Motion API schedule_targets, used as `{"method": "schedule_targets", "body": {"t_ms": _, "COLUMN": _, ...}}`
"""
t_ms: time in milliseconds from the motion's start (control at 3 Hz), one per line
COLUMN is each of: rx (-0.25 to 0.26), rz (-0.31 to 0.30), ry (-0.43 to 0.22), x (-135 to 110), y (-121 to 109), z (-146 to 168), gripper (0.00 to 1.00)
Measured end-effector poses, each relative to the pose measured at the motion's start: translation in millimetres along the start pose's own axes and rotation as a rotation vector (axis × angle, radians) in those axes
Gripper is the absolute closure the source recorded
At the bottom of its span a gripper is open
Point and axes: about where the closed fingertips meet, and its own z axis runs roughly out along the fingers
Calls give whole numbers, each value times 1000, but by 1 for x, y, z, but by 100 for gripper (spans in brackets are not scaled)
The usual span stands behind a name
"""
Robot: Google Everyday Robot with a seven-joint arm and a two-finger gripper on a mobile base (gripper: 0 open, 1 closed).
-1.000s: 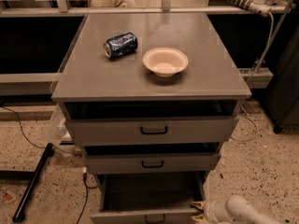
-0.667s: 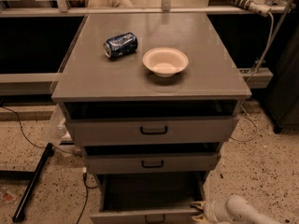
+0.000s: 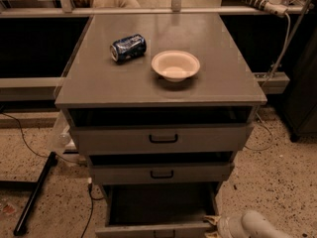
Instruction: Open bottom drawer
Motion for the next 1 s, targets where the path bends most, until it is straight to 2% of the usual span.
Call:
{"method": "schedule_targets", "body": {"t_ms": 333, "rx": 0, "rz": 0, "ry": 0, "x": -4, "y": -2, "z": -4, "gripper": 85}}
{"method": "schedule_targets", "body": {"t_ms": 667, "rx": -21, "rz": -4, "ry": 3, "x": -3, "y": 15, "z": -5, "gripper": 100}}
{"method": "schedule_targets", "body": {"t_ms": 1000, "rx": -21, "rz": -4, "ry": 3, "x": -5, "y": 14, "z": -9, "gripper": 100}}
